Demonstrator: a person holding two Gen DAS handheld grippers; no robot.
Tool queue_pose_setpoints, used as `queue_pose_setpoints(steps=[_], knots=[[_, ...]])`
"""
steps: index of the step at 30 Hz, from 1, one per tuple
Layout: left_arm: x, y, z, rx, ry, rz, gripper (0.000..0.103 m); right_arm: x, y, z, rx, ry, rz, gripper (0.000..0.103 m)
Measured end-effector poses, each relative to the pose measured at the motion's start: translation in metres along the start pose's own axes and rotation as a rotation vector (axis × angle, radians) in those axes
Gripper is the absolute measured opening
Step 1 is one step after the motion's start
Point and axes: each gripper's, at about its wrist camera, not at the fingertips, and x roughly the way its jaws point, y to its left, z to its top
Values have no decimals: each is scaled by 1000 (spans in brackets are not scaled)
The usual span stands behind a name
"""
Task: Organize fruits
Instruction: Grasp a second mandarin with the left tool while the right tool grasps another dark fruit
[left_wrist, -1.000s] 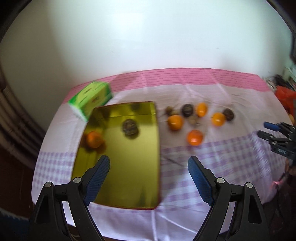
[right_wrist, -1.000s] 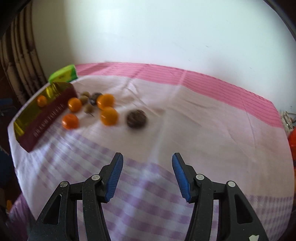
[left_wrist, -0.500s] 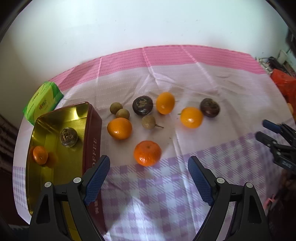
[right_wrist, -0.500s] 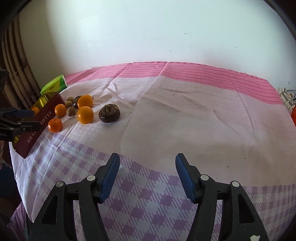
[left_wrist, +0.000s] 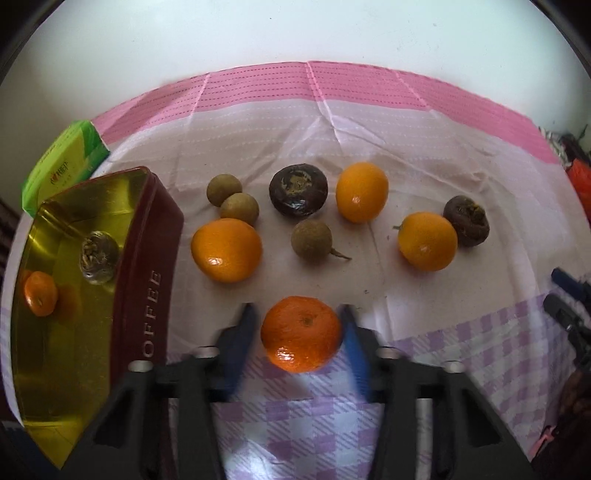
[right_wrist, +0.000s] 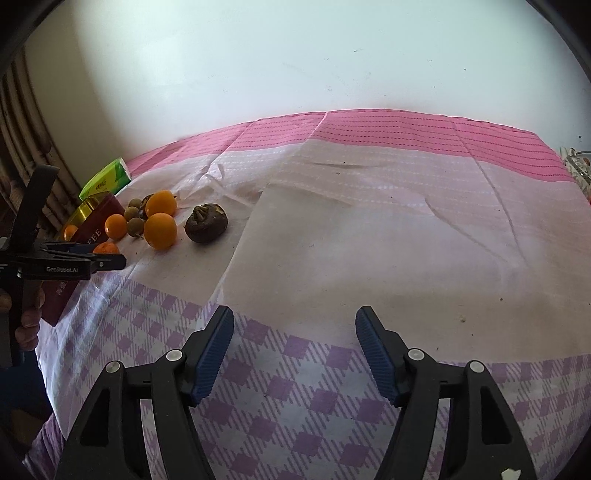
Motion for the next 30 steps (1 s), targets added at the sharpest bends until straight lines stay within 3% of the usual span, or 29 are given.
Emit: queue_pose_setpoints(steps=[6, 10, 20, 30], knots=[[-21, -5, -9, -45, -30, -26, 39, -8, 4, 9, -1, -16, 31, 67], [-50, -7, -14, -68, -66, -60, 39, -12, 28, 32, -111, -44, 62, 67], [-98, -7, -26, -61, -107, -52, 39, 34, 73, 61, -322, 10, 119, 67], [-113, 6, -34, -95, -113, -58, 39, 76, 80, 72, -415, 66, 70, 67]])
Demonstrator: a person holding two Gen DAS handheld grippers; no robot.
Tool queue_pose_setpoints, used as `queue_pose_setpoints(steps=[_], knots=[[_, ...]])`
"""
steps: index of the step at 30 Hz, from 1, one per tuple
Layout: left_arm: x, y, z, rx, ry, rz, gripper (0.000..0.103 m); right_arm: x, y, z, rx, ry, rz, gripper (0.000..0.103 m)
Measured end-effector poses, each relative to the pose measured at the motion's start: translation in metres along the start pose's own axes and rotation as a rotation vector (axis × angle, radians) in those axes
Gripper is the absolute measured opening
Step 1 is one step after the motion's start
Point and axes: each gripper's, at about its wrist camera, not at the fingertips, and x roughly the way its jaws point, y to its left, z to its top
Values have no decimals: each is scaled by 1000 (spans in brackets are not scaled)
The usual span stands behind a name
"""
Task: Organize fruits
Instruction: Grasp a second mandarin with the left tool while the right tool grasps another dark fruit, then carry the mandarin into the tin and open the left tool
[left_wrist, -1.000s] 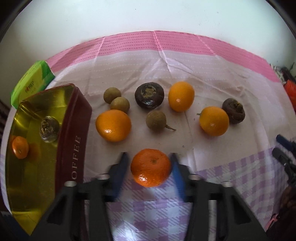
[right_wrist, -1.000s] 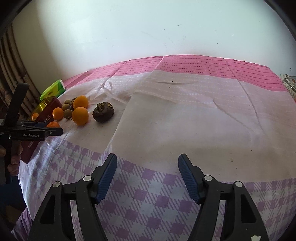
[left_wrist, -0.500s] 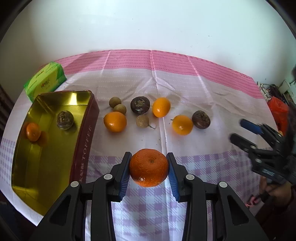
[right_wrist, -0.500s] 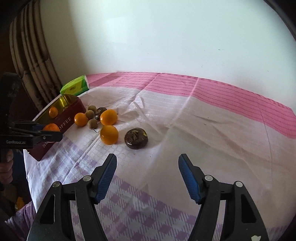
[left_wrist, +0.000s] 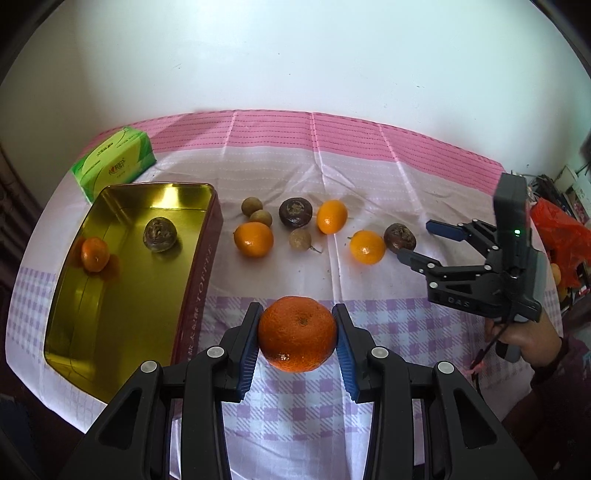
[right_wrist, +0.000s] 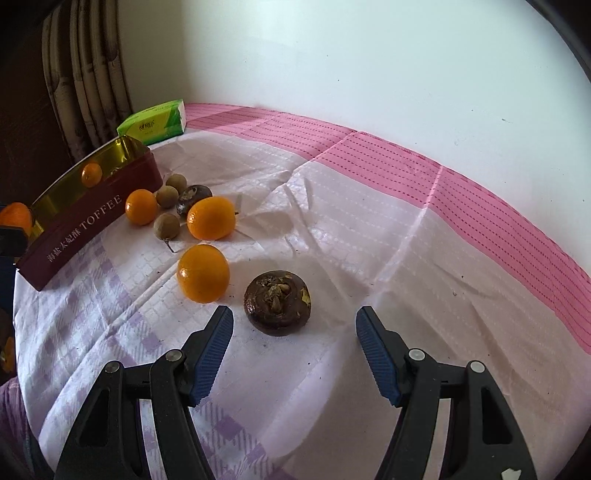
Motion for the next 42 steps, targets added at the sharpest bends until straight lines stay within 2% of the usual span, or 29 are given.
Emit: queue_pose_setpoints(steps=[2, 4, 6, 9, 12, 18, 23, 33, 42], knots=[[-2, 2, 0, -6, -2, 0, 39, 11, 0, 2, -9, 24, -2, 65], [-3, 4, 0, -10, -7, 2, 39, 16, -1, 2, -2, 26, 25, 51], [-5, 6, 0, -11, -11, 8, 39, 16, -1, 4, 2, 21, 13, 38], [-7, 8, -2, -12, -16, 15, 39, 10, -4, 0, 55, 25, 5, 37], [-10, 10, -3, -9, -25, 31, 39, -8, -7, -11, 111, -14, 11, 37], [-14, 19, -8, -18, -41, 59, 39, -44, -14, -42, 217, -80, -93, 37], [-21, 29, -12, -15, -65, 98, 39, -44, -28, -61, 302, -71, -148, 37], [-27, 71, -25, -45, -71, 173, 39, -41, -24, -64, 291, -69, -190, 37], [-19, 146, -37, -127, -62, 292, 39, -41, -24, -64, 297, -72, -182, 38]])
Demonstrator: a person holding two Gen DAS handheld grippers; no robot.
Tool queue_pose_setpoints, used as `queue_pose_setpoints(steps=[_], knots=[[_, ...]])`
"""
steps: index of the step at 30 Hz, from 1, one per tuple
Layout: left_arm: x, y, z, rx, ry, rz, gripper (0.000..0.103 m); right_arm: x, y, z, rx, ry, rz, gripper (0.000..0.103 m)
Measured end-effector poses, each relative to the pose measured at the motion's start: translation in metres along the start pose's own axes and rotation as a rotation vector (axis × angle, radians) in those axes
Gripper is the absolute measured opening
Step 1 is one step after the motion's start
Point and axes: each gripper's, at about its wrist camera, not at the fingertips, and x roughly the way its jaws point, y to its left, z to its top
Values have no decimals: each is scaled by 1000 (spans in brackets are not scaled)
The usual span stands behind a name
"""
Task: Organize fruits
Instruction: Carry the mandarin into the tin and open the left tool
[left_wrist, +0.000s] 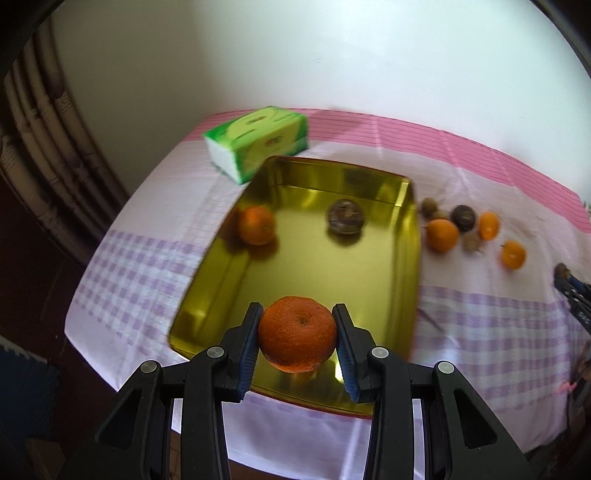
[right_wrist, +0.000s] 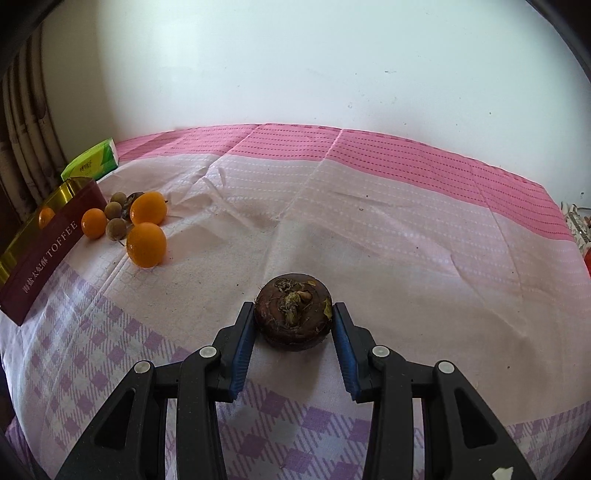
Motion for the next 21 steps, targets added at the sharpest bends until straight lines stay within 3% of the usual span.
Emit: queue_pose_setpoints(steps=[7, 21], knots=[[29, 17, 7, -10, 6, 45, 39, 0, 0, -1, 0, 2, 1, 38], [58, 7, 7, 48, 31, 104, 39, 1, 1, -3, -6, 13, -6, 38]])
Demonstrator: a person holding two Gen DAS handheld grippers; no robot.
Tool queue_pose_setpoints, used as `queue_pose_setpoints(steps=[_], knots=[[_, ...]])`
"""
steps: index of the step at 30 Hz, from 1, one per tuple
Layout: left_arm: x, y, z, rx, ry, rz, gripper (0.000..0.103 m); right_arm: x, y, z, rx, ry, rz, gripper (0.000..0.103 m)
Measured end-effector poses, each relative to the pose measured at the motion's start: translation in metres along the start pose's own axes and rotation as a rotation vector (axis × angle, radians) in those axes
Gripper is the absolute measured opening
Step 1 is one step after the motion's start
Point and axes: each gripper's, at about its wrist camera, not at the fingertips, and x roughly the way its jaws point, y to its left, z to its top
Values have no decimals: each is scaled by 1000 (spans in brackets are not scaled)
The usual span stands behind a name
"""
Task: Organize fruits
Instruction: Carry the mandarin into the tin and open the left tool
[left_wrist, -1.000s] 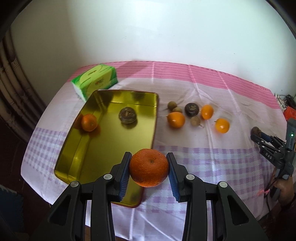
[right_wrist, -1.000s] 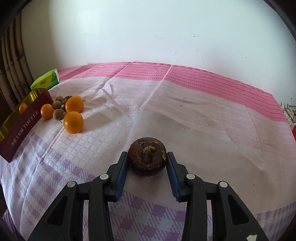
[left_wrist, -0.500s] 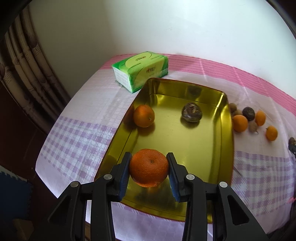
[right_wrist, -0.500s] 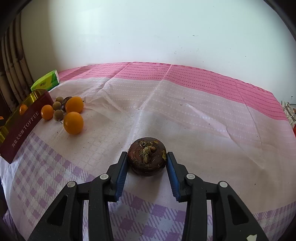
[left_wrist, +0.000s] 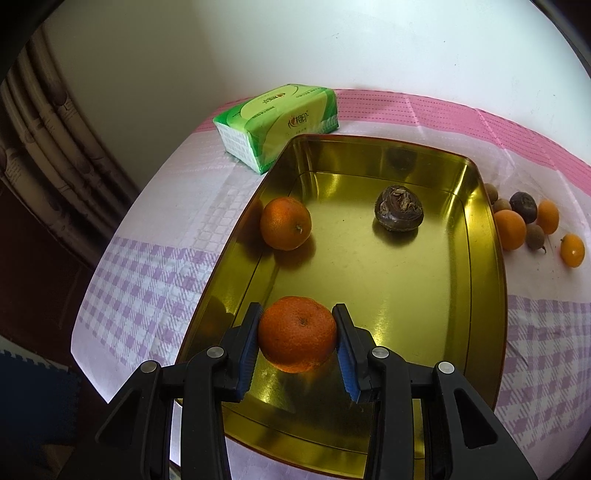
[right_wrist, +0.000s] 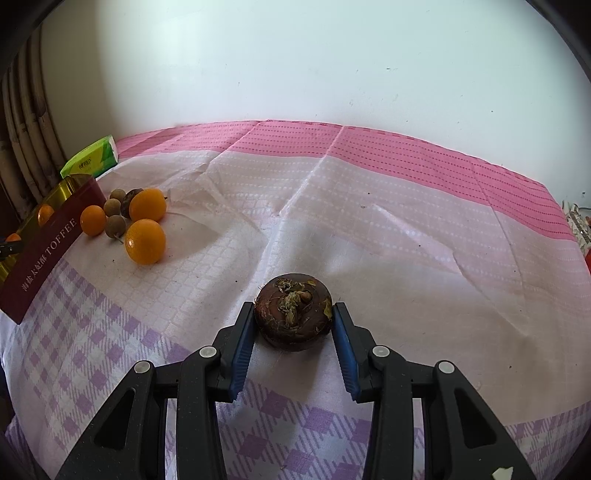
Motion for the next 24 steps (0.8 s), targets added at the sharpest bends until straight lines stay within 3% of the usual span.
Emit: queue_pose_setpoints(steps=[24], knots=[[15, 4, -3, 16, 3, 71, 41, 4, 2, 1, -8, 11, -7, 38]])
